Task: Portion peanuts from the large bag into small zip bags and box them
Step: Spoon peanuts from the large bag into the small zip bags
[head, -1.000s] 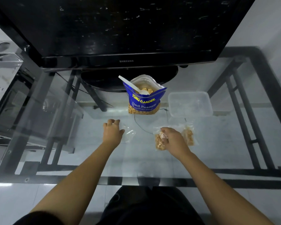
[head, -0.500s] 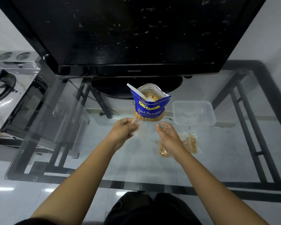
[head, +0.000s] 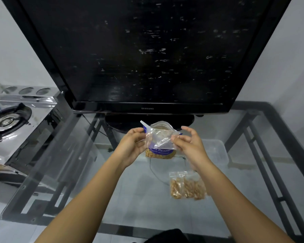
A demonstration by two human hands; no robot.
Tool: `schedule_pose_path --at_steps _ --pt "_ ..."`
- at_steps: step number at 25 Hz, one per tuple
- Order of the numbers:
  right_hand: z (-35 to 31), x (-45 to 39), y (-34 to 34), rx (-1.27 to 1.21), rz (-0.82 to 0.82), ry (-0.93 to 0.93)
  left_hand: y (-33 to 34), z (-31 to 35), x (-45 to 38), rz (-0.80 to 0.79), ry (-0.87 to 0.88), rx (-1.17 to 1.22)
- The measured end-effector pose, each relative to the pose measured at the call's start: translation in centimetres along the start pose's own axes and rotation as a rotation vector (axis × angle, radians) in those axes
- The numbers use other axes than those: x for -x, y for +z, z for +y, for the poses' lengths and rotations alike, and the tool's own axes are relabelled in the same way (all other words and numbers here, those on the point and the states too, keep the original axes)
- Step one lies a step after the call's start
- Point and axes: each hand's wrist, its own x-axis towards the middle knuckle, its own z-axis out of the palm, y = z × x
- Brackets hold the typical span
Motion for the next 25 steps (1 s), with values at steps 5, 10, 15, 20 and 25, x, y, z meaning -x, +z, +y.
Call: schedule_pose_path --at_steps 5,10,15,20,25 --pt "-0.7 -0.4 -1.0 0.078 0.002 -0.032 0.7 0.1 -0.1 -0.059 0.029 -0.113" --pt "-0.6 -0.5 -2.0 0.291 -0.060 -0.069 1.4 0.5 -0.2 -0.026 0.186 -0.451" --pt "-1.0 -0.8 -3.5 0.093 -0.162 -0.007 2.0 0.8 -0.2 0.051 0.288 -0.750" --pt "-0.3 -1.4 -3.7 0.341 -0.110 -0.059 2.7 1.1 -0.8 0.037 0.299 -0.764" --pt "-1.1 -2.1 -3.3 0.304 -0.101 -0.034 3.2 1.4 -1.6 0.069 0.303 -0.773"
